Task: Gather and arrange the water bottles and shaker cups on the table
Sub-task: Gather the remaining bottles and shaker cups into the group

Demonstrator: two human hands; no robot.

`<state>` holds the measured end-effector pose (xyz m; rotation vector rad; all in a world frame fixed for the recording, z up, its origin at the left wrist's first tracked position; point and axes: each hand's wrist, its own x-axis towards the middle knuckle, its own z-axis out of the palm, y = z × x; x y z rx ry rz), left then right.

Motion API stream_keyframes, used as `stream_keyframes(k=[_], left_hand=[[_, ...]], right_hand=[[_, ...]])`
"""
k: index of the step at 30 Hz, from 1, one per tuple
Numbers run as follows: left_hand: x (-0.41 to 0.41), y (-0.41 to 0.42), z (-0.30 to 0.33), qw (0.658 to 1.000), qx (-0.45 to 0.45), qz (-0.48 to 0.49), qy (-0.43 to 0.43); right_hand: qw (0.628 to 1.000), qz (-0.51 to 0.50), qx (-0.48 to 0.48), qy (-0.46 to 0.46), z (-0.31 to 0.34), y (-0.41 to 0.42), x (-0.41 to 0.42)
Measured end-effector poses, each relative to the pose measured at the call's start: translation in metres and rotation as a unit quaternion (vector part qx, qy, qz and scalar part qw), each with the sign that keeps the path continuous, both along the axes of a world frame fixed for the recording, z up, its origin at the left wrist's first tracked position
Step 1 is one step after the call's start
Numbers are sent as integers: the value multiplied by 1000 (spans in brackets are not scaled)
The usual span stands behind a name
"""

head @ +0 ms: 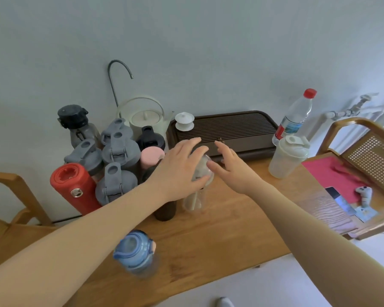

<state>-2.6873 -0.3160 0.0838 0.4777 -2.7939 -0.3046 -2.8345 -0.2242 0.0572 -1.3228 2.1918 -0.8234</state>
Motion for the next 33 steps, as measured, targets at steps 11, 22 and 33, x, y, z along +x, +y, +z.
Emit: stream_keyframes(k=[11, 22, 33], left_hand=[[-87, 38, -3, 997, -10, 77, 20], [-44, 46, -27, 960, -19, 272, -56], [-14, 62, -24, 950, 9, 309, -56]], right_hand=[[959, -185, 93, 195, -19, 67, -211], [968, 34, 108, 225, -36, 29, -215], [974, 174, 38, 143, -43, -61, -97]])
